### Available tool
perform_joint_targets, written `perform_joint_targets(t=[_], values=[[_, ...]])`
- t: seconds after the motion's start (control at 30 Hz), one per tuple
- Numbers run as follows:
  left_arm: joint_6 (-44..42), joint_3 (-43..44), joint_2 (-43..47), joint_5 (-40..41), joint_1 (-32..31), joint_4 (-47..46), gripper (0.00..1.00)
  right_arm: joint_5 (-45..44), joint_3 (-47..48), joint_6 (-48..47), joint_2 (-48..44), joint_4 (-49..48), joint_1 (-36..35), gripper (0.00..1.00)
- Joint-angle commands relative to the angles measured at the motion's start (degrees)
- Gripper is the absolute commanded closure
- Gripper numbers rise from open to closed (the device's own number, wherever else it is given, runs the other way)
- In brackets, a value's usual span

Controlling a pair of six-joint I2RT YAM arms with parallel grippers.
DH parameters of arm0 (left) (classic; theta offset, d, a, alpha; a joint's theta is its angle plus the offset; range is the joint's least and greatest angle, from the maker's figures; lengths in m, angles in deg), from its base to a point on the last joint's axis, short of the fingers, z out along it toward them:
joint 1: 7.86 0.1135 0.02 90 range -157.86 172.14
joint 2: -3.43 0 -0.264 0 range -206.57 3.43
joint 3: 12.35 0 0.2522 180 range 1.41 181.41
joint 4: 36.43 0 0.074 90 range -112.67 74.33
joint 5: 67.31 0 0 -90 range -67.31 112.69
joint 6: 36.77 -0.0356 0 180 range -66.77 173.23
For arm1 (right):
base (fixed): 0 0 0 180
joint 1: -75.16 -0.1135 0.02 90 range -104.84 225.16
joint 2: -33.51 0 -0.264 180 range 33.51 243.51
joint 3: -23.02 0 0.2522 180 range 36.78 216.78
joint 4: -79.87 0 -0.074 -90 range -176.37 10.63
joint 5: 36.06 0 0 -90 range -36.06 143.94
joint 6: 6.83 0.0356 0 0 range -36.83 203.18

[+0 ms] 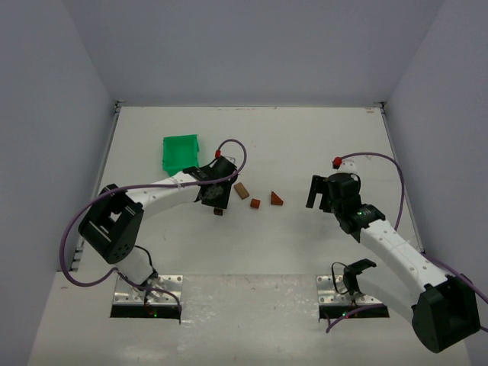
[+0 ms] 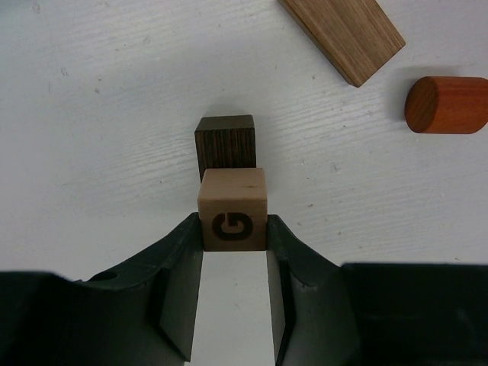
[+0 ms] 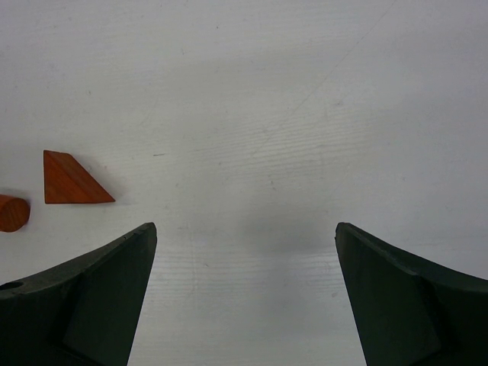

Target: Build the wood block tower

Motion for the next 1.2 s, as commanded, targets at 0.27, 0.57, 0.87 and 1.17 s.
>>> perform_joint_targets(t=[0.27,0.57,0.87,1.17], values=[[0.2,3.0,0.5,1.0,0.1,1.1,0.66,-0.1,2.1,-0.6,0.3,-1.5,0.2,0.01],[0.1,3.1,0.1,0.4,0.1,0.8,0.65,-0.1,2.2,-0.7,0.3,-1.4,0.2,0.01],[0.8,3.0,-0.2,1.8,0.0,1.2,0.64,0.0,2.2,-0.6,0.4,-1.4,0.2,0.01],[0.8,3.5,-0.8,1.8,0.0,1.2,0.67,-0.2,2.2,-0.6,0.5,-1.3,0.2,0.01]])
